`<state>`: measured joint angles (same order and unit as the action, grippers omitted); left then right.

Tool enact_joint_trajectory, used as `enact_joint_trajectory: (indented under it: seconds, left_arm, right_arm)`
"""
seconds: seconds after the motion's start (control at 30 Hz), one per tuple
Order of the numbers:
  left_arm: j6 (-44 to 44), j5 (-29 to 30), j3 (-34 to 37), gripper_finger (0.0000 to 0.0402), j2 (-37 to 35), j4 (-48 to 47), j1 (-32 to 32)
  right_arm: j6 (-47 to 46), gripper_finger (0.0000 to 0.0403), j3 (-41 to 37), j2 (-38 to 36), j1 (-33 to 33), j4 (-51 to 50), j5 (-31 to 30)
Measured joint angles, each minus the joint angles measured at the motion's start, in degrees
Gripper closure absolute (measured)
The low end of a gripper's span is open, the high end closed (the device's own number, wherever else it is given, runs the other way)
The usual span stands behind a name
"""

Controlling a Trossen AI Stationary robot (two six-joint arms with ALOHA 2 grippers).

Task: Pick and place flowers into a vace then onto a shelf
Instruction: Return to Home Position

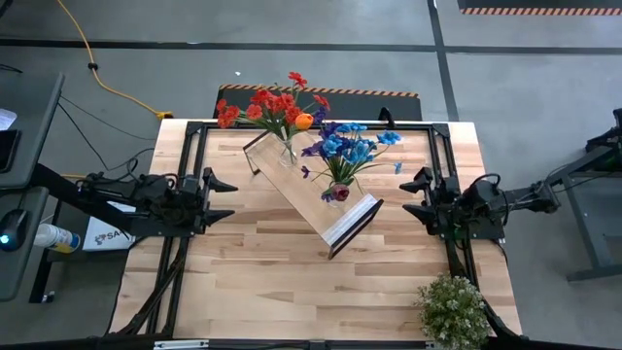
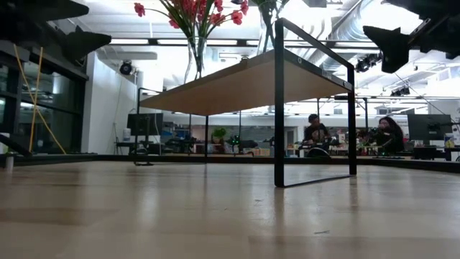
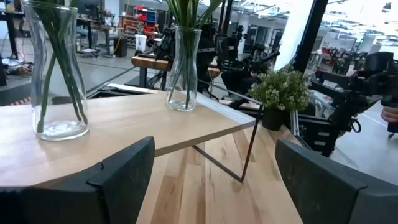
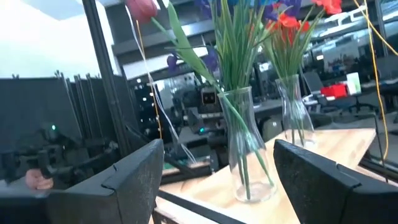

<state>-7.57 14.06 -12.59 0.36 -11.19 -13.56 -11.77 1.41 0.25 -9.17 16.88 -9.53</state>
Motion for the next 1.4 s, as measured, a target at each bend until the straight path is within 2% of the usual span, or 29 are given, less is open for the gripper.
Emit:
enact_joint_trajectory:
  seconds: [0.1, 0.63, 0.8, 1.0, 1.17, 1.4]
  left_arm:
    - [0.0, 0.0, 1.6, 0.0034, 0.0, 1.2, 0.0]
    - [-0.2, 0.0, 8.1, 0.0034, 0.0, 6.3, 0.0]
    - [0.7, 0.4, 10.8, 0.0034, 0.0, 10.9, 0.0]
    - [2.7, 0.0, 10.9, 0.0034, 0.0, 11.2, 0.0]
    - [2.9, 0.0, 10.9, 0.0034, 0.0, 11.2, 0.0]
    - [3.3, 0.8, 10.9, 0.0034, 0.0, 11.2, 0.0]
  right_arm:
    - [-0.3, 0.011, -0.8, 0.0, 0.0, 2.3, 0.1]
    - [-4.3, 0.011, 0.1, 0.0, 0.0, -3.2, 1.9]
    - [-4.1, 0.011, 0.1, 0.0, 0.0, -5.6, 0.1]
    - [-2.5, 0.011, -0.3, 0.0, 0.0, -5.5, 0.4]
    - [-5.9, 0.011, -0.6, 0.0, 0.0, -10.7, 0.4]
    - [-4.2, 0.011, -0.5, 0.0, 0.0, -14.7, 0.9]
